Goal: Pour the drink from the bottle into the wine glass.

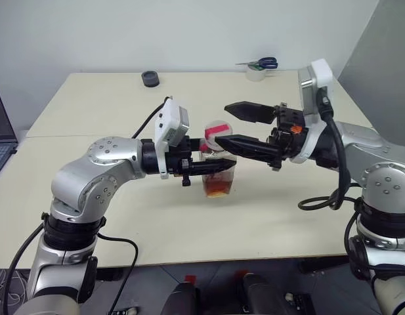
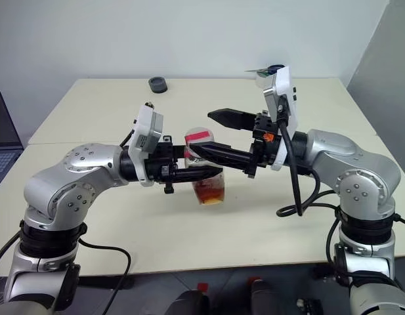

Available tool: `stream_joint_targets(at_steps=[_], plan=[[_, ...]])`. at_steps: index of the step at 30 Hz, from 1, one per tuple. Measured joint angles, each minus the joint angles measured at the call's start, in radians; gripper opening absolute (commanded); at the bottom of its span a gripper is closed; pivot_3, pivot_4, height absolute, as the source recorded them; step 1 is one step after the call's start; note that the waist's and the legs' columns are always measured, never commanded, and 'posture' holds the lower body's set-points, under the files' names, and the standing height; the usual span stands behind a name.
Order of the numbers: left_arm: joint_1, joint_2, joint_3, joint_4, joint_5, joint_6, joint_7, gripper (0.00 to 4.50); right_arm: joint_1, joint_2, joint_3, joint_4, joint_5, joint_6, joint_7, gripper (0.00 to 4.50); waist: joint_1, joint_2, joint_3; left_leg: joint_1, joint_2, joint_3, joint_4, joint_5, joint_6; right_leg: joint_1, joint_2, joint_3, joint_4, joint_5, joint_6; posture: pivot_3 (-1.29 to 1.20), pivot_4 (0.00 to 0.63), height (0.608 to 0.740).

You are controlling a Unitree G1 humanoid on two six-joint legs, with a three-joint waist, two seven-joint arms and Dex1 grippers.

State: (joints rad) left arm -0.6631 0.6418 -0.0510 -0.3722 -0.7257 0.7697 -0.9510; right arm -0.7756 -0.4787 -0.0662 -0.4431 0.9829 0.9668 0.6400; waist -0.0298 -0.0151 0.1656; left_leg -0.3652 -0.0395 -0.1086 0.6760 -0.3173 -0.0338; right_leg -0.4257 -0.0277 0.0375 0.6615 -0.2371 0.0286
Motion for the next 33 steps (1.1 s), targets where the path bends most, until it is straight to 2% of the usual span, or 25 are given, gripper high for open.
stream_joint_targets(at_steps=[6, 9, 15, 16, 25, 33], plan=[[0.000, 0.000, -0.001, 0.002, 0.004, -0.007, -0.002, 1.86, 0.000, 0.010, 0.018, 0.000, -0.002, -0.019, 0.001, 4.49, 0.000, 0.000, 0.000, 0.000, 0.000, 0.000, 0.000, 0.000, 0.000, 0.000, 0.000, 0.000, 0.000, 0.000, 0.000, 0.00, 0.150, 0.740], [0.000, 0.000, -0.001, 0.002, 0.005, -0.008, -0.002, 1.86, 0.000, 0.006, 0.029, 0.003, -0.018, -0.023, 0.011, 3.94, 0.000, 0.000, 0.000, 0.000, 0.000, 0.000, 0.000, 0.000, 0.000, 0.000, 0.000, 0.000, 0.000, 0.000, 0.000, 0.00, 0.150, 0.740], [0.000, 0.000, -0.001, 0.002, 0.007, -0.010, -0.001, 1.86, 0.000, 0.005, 0.032, 0.008, -0.019, -0.030, 0.018, 1.89, 0.000, 0.000, 0.000, 0.000, 0.000, 0.000, 0.000, 0.000, 0.000, 0.000, 0.000, 0.000, 0.000, 0.000, 0.000, 0.00, 0.150, 0.740], [0.000, 0.000, -0.001, 0.002, 0.007, -0.011, -0.001, 1.86, 0.000, 0.005, 0.032, 0.008, -0.019, -0.031, 0.020, 1.76, 0.000, 0.000, 0.000, 0.000, 0.000, 0.000, 0.000, 0.000, 0.000, 0.000, 0.000, 0.000, 0.000, 0.000, 0.000, 0.00, 0.150, 0.740], [0.000, -0.009, -0.001, 0.002, 0.019, -0.015, 0.001, 1.86, -0.007, -0.005, 0.039, 0.025, -0.032, -0.048, 0.038, 1.77, 0.000, 0.000, 0.000, 0.000, 0.000, 0.000, 0.000, 0.000, 0.000, 0.000, 0.000, 0.000, 0.000, 0.000, 0.000, 0.00, 0.150, 0.740], [-0.003, -0.014, 0.015, 0.014, 0.027, -0.015, 0.019, 1.86, -0.089, -0.011, 0.041, 0.101, -0.046, -0.067, 0.052, 1.77, 0.000, 0.000, 0.000, 0.000, 0.000, 0.000, 0.000, 0.000, 0.000, 0.000, 0.000, 0.000, 0.000, 0.000, 0.000, 0.00, 0.150, 0.740]])
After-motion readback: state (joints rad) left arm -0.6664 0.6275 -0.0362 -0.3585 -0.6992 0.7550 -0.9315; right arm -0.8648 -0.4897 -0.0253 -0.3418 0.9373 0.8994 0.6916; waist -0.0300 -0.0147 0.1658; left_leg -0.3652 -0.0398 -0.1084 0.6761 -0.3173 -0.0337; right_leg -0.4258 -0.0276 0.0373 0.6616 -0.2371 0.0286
